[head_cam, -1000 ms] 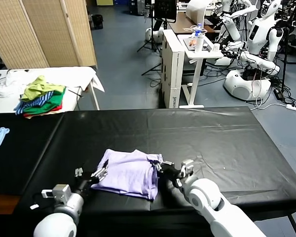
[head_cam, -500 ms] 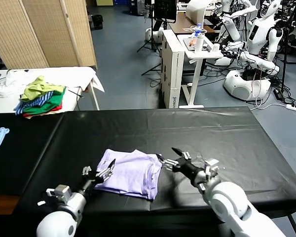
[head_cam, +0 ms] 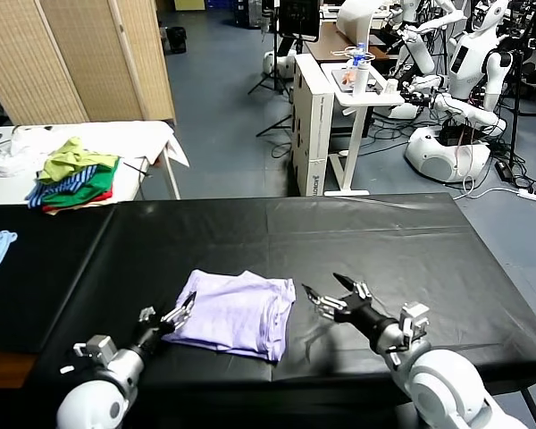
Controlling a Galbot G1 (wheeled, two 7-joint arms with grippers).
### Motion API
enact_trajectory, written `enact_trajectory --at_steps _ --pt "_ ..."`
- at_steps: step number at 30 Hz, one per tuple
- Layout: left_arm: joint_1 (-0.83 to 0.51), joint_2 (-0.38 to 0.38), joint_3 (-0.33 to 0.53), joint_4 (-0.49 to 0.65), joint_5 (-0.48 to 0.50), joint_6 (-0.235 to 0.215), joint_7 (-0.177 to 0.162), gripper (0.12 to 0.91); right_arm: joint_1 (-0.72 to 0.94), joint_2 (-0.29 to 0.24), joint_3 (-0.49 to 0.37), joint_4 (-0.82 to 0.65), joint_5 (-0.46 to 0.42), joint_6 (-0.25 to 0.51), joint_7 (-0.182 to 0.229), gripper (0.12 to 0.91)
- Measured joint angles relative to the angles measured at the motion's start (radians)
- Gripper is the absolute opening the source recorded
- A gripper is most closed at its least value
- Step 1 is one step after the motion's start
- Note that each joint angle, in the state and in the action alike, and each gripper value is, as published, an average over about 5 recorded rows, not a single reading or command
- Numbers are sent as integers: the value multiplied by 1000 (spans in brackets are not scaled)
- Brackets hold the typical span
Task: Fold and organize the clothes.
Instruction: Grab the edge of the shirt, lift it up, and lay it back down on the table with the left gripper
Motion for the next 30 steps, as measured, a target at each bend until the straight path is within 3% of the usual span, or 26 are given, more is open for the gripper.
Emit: enact_trajectory --at_steps 8,20,24,28,30 --pt "-13 1 -3 23 -85 31 -1 901 -6 9 -1 -1 -8 4 0 907" --pt "-22 4 -1 27 -153 61 0 713 -3 22 -16 -8 -28 10 -1 907" --pt "-19 3 0 25 -159 63 -1 512 -2 26 -21 -9 -40 14 -1 907" --pt "-16 -3 1 15 -148 60 -15 258 -3 26 -22 -10 -52 17 -2 907" --pt "-12 -3 -3 5 -125 54 -27 192 -4 26 -22 -12 -60 18 -1 907"
